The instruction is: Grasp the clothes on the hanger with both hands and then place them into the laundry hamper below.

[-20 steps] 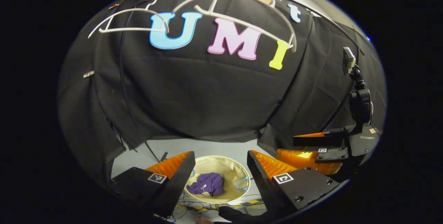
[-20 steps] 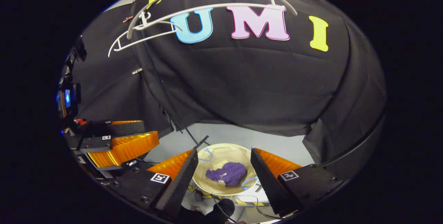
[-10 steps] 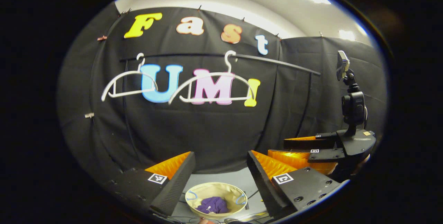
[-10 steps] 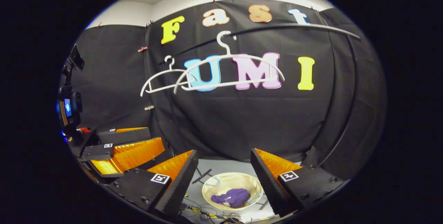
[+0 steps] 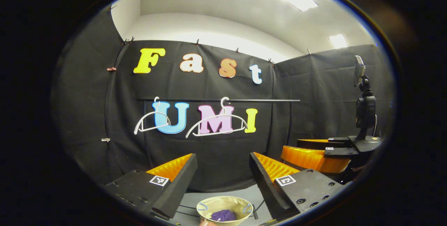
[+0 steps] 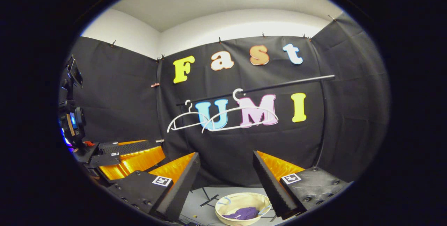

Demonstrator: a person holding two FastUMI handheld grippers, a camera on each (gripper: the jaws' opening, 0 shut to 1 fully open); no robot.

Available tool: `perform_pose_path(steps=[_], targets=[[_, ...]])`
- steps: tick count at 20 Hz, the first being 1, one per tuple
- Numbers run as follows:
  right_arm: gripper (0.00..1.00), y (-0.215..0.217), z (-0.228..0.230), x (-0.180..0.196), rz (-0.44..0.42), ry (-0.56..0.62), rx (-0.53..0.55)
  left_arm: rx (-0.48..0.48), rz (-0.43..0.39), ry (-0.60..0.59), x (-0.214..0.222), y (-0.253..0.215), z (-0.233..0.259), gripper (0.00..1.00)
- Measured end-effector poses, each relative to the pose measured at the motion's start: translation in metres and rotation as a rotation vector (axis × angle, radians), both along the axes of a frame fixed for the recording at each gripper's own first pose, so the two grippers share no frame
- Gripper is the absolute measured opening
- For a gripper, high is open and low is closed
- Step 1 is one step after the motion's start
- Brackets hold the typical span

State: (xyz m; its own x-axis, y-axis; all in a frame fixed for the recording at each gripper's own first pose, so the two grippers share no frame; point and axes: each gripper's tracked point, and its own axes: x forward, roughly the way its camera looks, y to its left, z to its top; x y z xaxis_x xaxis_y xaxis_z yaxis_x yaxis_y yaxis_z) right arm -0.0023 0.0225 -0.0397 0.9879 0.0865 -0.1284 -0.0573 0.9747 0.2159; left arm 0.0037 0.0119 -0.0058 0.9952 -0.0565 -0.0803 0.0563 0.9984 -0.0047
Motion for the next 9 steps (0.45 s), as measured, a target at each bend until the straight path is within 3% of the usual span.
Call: perform_pose_path(steps=[1, 2, 5, 6, 7, 9], targets=[[0.92, -0.001, 0.008, -0.009, -0.012, -0.016, -0.005, 0.000, -0.006, -0.013, -0.009, -0.004, 0.006, 0.92], [0.97, -0.002, 0.016, -0.018, -0.020, -0.033, -0.006, 0.003, -0.009, -0.024, -0.015, -0.008, 0.009, 0.97], [0.97, -0.014, 0.039, -0.036, -0.044, -0.087, -0.003, 0.016, -0.001, -0.054, -0.030, -0.017, 0.023, 0.92], [0.92, -0.020, 0.048, -0.039, -0.053, -0.108, 0.003, 0.018, 0.004, -0.067, -0.037, -0.019, 0.023, 0.92], [0.97, -0.024, 0.052, -0.039, -0.054, -0.119, 0.014, 0.019, 0.010, -0.074, -0.042, -0.022, 0.026, 0.95], [0.97, -0.026, 0.053, -0.040, -0.050, -0.121, 0.024, 0.020, 0.028, -0.085, -0.051, -0.025, 0.025, 0.92]])
